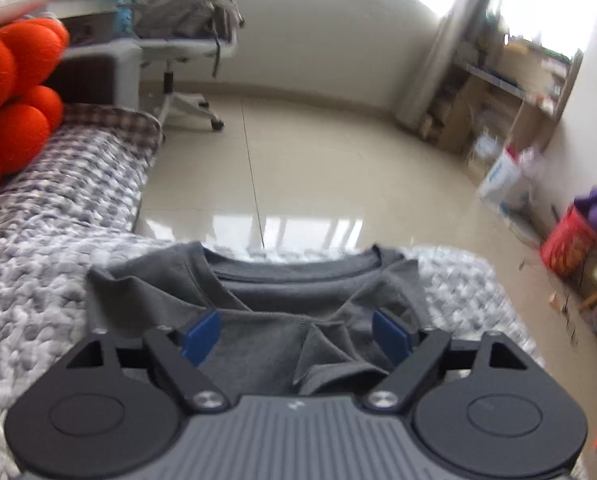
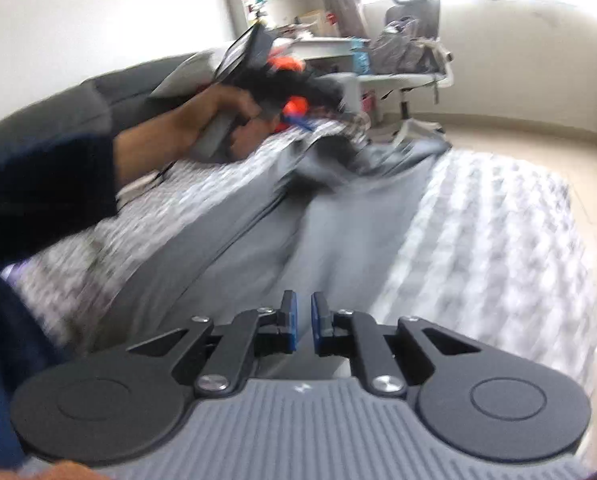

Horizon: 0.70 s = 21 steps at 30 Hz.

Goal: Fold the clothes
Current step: 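Open both tools and release the folded shirt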

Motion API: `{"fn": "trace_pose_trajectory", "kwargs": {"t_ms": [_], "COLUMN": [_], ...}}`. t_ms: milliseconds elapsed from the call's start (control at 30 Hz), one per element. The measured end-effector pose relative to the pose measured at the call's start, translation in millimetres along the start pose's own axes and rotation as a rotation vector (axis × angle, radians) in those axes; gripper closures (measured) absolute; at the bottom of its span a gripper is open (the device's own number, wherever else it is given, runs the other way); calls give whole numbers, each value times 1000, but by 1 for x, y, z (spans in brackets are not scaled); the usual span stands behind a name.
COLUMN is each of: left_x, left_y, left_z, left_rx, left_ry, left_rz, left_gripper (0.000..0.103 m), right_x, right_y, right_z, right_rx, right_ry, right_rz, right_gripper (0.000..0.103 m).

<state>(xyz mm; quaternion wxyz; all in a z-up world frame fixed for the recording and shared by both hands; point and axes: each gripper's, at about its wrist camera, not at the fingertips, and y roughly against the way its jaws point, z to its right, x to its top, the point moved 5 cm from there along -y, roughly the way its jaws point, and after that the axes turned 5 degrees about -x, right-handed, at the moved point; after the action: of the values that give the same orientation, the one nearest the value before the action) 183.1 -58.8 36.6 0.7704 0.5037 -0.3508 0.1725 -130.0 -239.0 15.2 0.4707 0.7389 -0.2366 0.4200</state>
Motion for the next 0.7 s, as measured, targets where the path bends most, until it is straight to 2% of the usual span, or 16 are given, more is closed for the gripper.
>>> {"fn": "trace_pose_trajectory", "kwargs": {"t_ms": [33, 100, 167, 333, 433, 533, 700], "left_x": [-1, -4, -8, -15, -10, -6, -17], "left_y": [-7, -17, -20, -7, 12, 31, 30], "left_z": [0, 3, 4, 0, -13, -21, 4], "left_rx": [4, 10, -22, -184, -244, -271, -181], "left_ry": [-5, -38, -51, 13, 76, 70, -122], "left_rz": [-14, -26, -7, 43, 82, 142, 140], "left_gripper": [18, 18, 18, 19, 19, 19, 19], "right_x": [14, 41, 68, 105, 124, 135, 137], "right_y": [-9, -28, -48, -116, -145, -157, -183], "right_z": [13, 40, 66, 98, 111, 122, 133], "right_rx": [-2, -6, -8, -34, -45, -52, -97], "right_ry": [-16, -49, -80, -56, -88, -125, -127], "right_rz": [-1, -4, -10, -78, -79, -53, -68], "right_gripper": [89, 81, 77, 77, 77, 77, 77]}}
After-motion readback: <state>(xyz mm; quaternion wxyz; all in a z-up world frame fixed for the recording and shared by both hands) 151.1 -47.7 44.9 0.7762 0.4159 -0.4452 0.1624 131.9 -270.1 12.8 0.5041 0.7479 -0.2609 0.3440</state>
